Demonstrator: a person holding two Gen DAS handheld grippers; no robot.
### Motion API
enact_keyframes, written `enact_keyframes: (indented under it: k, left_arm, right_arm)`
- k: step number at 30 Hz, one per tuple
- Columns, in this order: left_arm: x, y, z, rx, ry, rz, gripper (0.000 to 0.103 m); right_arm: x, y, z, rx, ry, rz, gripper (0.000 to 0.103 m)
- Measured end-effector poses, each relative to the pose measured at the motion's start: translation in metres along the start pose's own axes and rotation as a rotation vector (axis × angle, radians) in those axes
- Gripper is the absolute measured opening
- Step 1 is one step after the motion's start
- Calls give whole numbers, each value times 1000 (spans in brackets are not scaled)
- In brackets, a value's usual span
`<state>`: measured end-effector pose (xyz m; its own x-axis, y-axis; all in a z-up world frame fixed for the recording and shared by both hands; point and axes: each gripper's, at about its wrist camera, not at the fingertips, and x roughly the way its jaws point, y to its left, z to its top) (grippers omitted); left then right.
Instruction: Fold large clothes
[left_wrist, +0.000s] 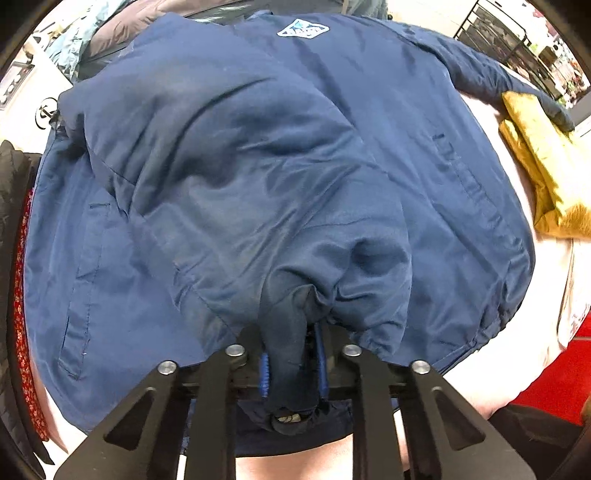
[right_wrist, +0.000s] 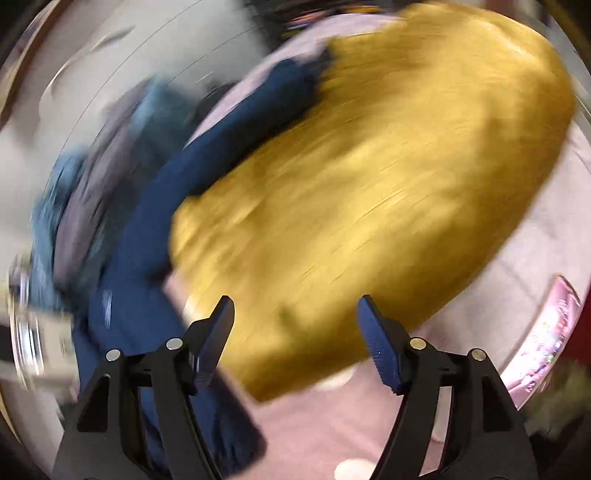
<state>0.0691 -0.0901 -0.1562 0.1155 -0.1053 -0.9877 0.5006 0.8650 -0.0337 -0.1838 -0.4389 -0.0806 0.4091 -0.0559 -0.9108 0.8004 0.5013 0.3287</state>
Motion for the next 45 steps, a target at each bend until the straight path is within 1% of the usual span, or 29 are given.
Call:
enact_keyframes:
  k: [2,3,5,7,9,13,15,16,18,19,20,21,22,23,25,27,28,29,30,31,32,34,36,37,40,41,42,43,45]
  left_arm:
    - [-10,8,5,-26,-20,-22,13]
    - [-17,16,7,-43,-34,-29,12]
    - [-34,29,9,-76,-69,-37,12]
    - [-57,49,14,-107,-115,-30,12]
    - [-87,78,21,-148,-176,-3,12]
    - [-163,157,21,-276,-313,76,11]
    - [-207,211,19,-361,-394,160,11]
    - [-221,225,19,-384,-413,188,11]
    - [-251,273,13,-477,-466,269,11]
    - [-261,292,9,-518,-482,305,11]
    - [-270,317,3,-568,-496,364,11]
    - [-273,335,-2,-608,-495,407,11]
    - [-273,354,-5,-660,-484,431,11]
    - [-270,371,-12,-714,-471,434,13]
    - [-260,397,-22,-801,-442,419,21]
    - [-246,412,-32,-874,-403,463,37]
    - [-241,416,-38,-904,-401,496,65]
    - [-241,425,-49,-928,-408,516,89]
    - [-242,426,-56,-958,-426,533,94]
    - [-243,424,-67,-1003,-477,516,95]
    - [-243,424,-73,-1030,-506,478,96]
    - [-244,424,-85,-1076,-552,358,96]
    - [-244,407,-98,-1063,-603,236,96]
    - [-243,394,-103,-1031,-623,189,96]
    - [-236,364,-108,-921,-624,88,96]
    - [-229,349,-110,-869,-617,38,96]
    - [-221,336,-111,-830,-600,4,96]
    - [-208,319,-111,-782,-563,-32,96]
    - [-181,296,-112,-717,-494,-77,96]
  right_arm:
    - [7,24,-18,-87,32,33,69]
    - [14,39,-26,-138,68,50,69]
    - [30,65,-40,-215,123,54,69]
    - [39,84,-61,-268,168,62,69]
    - [46,96,-82,-296,209,73,69]
    - [51,110,-95,-353,235,74,69]
    - [51,114,-98,-368,226,64,69]
    - [51,113,-97,-367,227,63,69]
    - [50,107,-93,-352,229,54,69]
    - [50,106,-93,-343,229,51,69]
    - [52,104,-92,-336,232,48,69]
    - [54,102,-92,-330,239,40,69]
    - [54,98,-93,-324,246,35,69]
    - [55,96,-94,-318,253,32,69]
    - [58,94,-96,-314,267,27,69]
    - [59,93,-100,-318,276,20,69]
    - [61,93,-101,-318,283,19,69]
    - [62,92,-102,-315,292,18,69]
    - [64,91,-103,-312,296,18,69]
    - [65,89,-103,-307,303,17,69]
    - [67,89,-103,-305,306,16,69]
    - [69,86,-104,-298,309,12,69]
    - [70,82,-105,-299,310,1,69]
    - [71,80,-105,-301,313,-2,69]
    - [77,72,-105,-283,336,0,69]
    - [78,70,-105,-273,344,11,69]
    - [80,69,-104,-265,351,21,69]
    - [81,69,-104,-259,358,32,69]
    - [86,72,-105,-258,379,61,69]
